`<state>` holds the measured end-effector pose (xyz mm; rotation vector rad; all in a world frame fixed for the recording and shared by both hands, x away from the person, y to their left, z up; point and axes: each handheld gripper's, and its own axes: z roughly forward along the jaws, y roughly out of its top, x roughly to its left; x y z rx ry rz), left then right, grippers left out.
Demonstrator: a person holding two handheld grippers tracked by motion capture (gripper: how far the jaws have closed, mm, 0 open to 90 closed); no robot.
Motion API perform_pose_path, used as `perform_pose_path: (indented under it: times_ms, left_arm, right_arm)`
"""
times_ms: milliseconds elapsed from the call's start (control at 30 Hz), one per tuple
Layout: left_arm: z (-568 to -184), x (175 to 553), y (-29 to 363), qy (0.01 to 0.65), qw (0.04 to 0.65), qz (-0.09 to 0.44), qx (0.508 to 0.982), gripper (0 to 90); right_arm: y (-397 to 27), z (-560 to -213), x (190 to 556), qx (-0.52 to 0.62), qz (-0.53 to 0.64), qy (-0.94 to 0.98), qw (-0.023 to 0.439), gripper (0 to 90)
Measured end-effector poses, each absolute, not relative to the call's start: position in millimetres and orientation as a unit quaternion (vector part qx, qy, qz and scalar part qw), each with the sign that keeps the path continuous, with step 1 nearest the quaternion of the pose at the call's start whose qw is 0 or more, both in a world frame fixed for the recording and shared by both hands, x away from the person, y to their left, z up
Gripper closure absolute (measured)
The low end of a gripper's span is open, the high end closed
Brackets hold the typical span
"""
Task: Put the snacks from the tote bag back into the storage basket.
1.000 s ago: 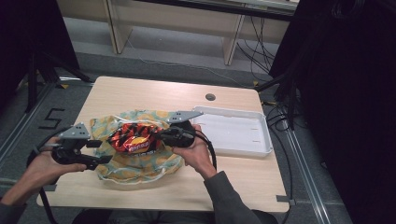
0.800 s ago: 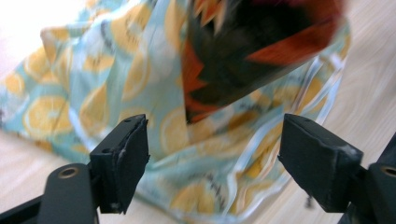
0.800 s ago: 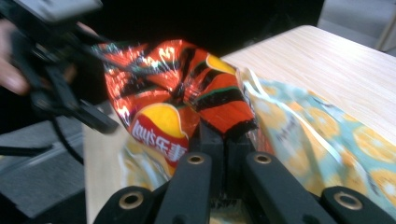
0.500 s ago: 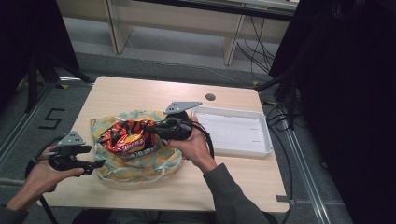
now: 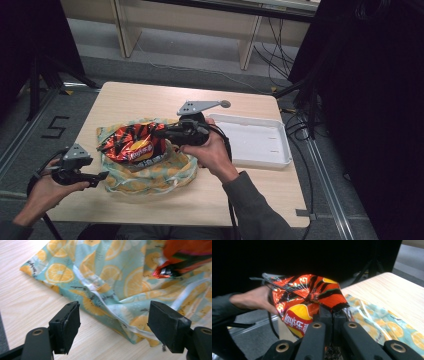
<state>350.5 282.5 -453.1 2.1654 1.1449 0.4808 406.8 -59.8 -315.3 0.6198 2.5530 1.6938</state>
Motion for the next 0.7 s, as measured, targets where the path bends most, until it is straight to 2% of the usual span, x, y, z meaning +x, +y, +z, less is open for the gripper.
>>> perform_pose_path:
  times_ms: [133, 300, 700]
  left_arm:
    - [-453.7, 350.6, 282.6, 0.432, 0.323, 0.183, 0.822, 25.0]
    - [-455.8, 350.0, 287.1, 0.447, 0.328, 0.183, 0.812, 24.9]
    - [-457.9, 348.0, 284.6, 0.436, 0.321, 0.187, 0.819, 25.9]
  right_arm:
    - [-60.0, -306.6, 404.6, 0.195, 0.546, 0.815, 0.004, 90.0]
    - [-66.6, -291.3, 405.9, 0.189, 0.545, 0.816, 0.021, 90.0]
    - [-103.0, -261.3, 415.2, 0.221, 0.545, 0.807, 0.057, 90.0]
